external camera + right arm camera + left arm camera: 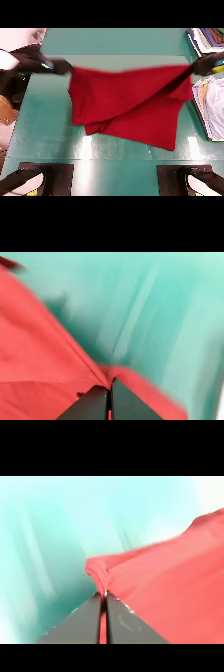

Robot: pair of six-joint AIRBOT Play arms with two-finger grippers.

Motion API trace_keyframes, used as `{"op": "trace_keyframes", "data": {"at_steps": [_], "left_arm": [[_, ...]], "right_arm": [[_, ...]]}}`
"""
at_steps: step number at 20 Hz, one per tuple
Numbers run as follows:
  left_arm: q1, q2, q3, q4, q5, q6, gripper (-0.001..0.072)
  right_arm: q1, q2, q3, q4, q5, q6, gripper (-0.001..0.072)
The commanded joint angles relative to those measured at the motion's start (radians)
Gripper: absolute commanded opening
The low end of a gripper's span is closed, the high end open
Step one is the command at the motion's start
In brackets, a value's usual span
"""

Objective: Fold the shirts.

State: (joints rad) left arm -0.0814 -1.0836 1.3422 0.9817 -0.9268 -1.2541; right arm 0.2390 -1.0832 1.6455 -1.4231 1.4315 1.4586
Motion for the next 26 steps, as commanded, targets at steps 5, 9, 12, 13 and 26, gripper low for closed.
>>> {"op": "trace_keyframes", "data": {"at_steps": [5,9,12,13,26], "left_arm": [[0.042,0.412,0.422,0.087,0.002,-0.009,0.0025],[0.042,0.414,0.611,0.090,0.005,-0.048,0.0025],[0.042,0.414,0.627,0.093,0.035,-0.055,0.0025],[0.042,0.403,0.626,0.097,0.027,-0.055,0.0025],[0.042,-0.369,0.429,0.270,-0.351,-0.134,0.0028]], "right_arm": [[-0.120,0.210,0.361,-0.027,-0.014,-0.001,0.0013],[-0.219,0.272,0.443,-0.027,-0.015,-0.001,0.0012],[-0.274,0.287,0.413,0.005,-0.017,-0.002,0.0012],[-0.283,0.283,0.395,0.022,-0.018,-0.005,0.0012],[-0.169,-0.434,0.344,0.120,0.110,-0.013,0.0012]]}}
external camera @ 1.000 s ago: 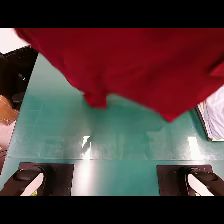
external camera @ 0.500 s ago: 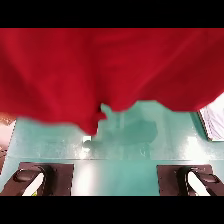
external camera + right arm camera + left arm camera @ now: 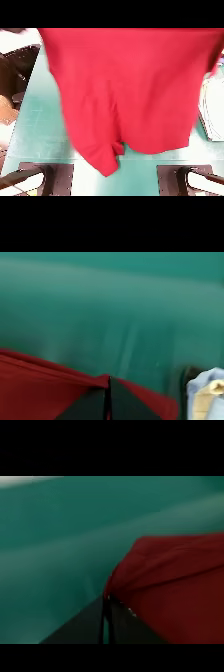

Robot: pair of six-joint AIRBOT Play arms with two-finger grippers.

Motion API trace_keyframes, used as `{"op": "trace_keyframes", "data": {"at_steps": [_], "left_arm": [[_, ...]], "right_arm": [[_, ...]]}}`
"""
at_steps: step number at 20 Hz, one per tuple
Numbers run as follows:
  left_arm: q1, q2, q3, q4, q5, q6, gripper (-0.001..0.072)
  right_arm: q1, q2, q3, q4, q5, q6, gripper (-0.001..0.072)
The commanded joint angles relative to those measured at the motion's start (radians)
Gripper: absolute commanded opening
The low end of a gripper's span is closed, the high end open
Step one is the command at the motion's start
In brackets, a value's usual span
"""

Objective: Fold the shirts.

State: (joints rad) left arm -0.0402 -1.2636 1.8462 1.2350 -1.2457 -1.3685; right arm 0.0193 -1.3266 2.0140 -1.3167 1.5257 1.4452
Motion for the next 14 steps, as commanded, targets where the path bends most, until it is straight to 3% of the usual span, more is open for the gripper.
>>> {"op": "trace_keyframes", "data": {"at_steps": [1,7,8,9,10,11,14], "left_arm": [[0.001,-0.256,-0.095,0.019,-0.009,-0.019,0.0028],[0.001,-0.452,-0.105,0.019,0.147,-0.020,0.0033],[0.001,-0.452,-0.105,0.019,0.156,-0.020,0.0234],[0.004,-0.451,-0.105,0.019,0.156,-0.021,0.0527],[0.010,-0.449,-0.105,0.018,0.146,-0.029,0.0558],[0.019,-0.446,-0.105,0.015,0.123,-0.031,0.0542],[0.076,-0.429,-0.087,0.011,-0.088,-0.031,0.0542]], "right_arm": [[0.069,-0.253,-0.050,0.014,0.000,0.000,0.0013],[0.131,-0.467,-0.088,0.016,-0.115,0.000,0.0017],[0.131,-0.471,-0.087,0.018,-0.126,0.000,0.0018],[0.130,-0.471,-0.087,0.018,-0.135,0.000,0.0059],[0.124,-0.468,-0.087,0.034,-0.138,0.000,0.0281],[0.110,-0.463,-0.087,0.075,-0.132,0.000,0.0387],[0.040,-0.423,-0.088,0.246,-0.058,-0.024,0.0385]]}}
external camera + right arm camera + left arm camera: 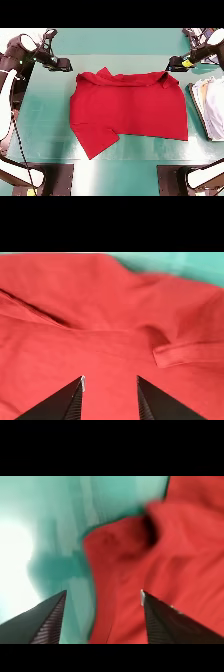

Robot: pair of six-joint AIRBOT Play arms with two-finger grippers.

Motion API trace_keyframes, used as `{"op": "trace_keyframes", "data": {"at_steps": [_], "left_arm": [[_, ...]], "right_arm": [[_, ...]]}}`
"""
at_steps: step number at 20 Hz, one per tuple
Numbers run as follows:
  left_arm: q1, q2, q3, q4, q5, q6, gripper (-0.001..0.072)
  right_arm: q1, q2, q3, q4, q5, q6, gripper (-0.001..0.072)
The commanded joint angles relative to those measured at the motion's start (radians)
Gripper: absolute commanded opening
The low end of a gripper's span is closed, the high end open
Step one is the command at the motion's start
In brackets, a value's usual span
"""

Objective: Fold the shirts.

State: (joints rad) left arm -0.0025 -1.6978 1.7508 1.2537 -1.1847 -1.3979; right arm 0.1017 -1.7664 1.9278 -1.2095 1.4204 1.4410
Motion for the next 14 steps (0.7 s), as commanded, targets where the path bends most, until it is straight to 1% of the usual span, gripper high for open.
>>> {"op": "trace_keyframes", "data": {"at_steps": [1,2,4,7,9,12,14], "left_arm": [[0.058,0.023,-0.004,-0.014,-0.208,-0.002,0.0541],[0.079,0.055,-0.041,-0.021,-0.229,-0.002,0.0541],[0.106,0.145,-0.168,-0.032,-0.214,-0.001,0.0541],[0.112,0.322,-0.472,-0.031,-0.158,0.013,0.0542],[0.112,0.434,-0.699,-0.047,-0.100,0.008,0.0542],[0.112,0.560,-0.975,-0.150,-0.022,0.011,0.0541],[0.112,0.602,-1.083,-0.201,0.024,0.019,0.0542]], "right_arm": [[-0.069,0.045,-0.013,0.182,0.082,-0.040,0.0384],[-0.093,0.082,-0.048,0.219,0.095,-0.051,0.0384],[-0.138,0.185,-0.174,0.261,0.094,-0.081,0.0383],[-0.198,0.360,-0.420,0.303,0.085,-0.124,0.0382],[-0.237,0.474,-0.586,0.355,0.069,-0.130,0.0373],[-0.282,0.610,-0.773,0.417,0.032,-0.153,0.0373],[-0.291,0.678,-0.848,0.431,0.007,-0.154,0.0359]]}}
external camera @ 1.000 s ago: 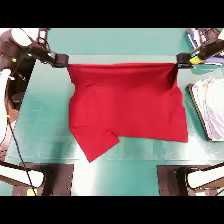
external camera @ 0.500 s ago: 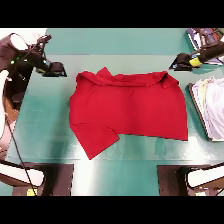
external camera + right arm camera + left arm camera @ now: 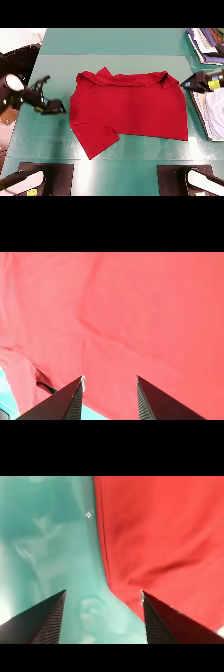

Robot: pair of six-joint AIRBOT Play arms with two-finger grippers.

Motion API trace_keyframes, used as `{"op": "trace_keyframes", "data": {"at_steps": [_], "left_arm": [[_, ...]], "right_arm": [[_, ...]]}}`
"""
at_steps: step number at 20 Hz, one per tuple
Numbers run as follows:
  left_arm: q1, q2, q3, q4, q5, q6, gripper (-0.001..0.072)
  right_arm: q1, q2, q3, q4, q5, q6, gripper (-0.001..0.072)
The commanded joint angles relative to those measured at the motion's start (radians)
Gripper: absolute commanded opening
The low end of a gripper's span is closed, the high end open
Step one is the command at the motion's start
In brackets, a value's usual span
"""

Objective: Fold the shirts.

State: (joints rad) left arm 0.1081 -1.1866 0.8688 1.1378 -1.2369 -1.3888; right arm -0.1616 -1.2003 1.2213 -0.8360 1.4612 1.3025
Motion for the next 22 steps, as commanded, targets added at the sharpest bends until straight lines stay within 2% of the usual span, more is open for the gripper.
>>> {"op": "trace_keyframes", "data": {"at_steps": [1,3,5,8,13,14,15,16,18,22], "left_arm": [[0.002,0.095,-0.233,-0.098,0.102,0.010,0.0542],[0.002,0.093,-0.275,-0.126,0.138,0.014,0.0541],[-0.002,0.093,-0.304,-0.180,0.189,0.050,0.0541],[-0.002,0.093,-0.342,-0.268,0.244,0.093,0.0541],[-0.002,0.093,-0.367,-0.317,0.284,0.092,0.0538],[-0.002,0.093,-0.367,-0.324,0.282,0.093,0.0366],[-0.002,0.093,-0.367,-0.334,0.283,0.101,0.0158],[-0.002,0.093,-0.366,-0.352,0.282,0.127,0.0031],[-0.002,0.095,-0.347,-0.354,0.253,0.140,0.0026],[-0.002,0.095,-0.241,-0.291,0.193,0.136,0.0025]], "right_arm": [[-0.028,0.142,-0.173,0.057,-0.050,-0.019,0.0359],[-0.026,0.186,-0.209,0.058,-0.068,-0.021,0.0353],[-0.026,0.219,-0.230,0.058,-0.075,-0.021,0.0307],[-0.026,0.246,-0.238,0.058,-0.074,-0.021,0.0307],[-0.026,0.253,-0.237,0.058,-0.076,-0.021,0.0307],[-0.026,0.254,-0.237,0.056,-0.075,-0.021,0.0307],[-0.029,0.253,-0.237,0.055,-0.075,-0.021,0.0307],[-0.039,0.254,-0.238,0.055,-0.072,-0.021,0.0307],[-0.081,0.254,-0.238,0.011,-0.055,-0.020,0.0307],[-0.257,0.254,-0.344,-0.211,0.026,0.002,0.0307]]}}
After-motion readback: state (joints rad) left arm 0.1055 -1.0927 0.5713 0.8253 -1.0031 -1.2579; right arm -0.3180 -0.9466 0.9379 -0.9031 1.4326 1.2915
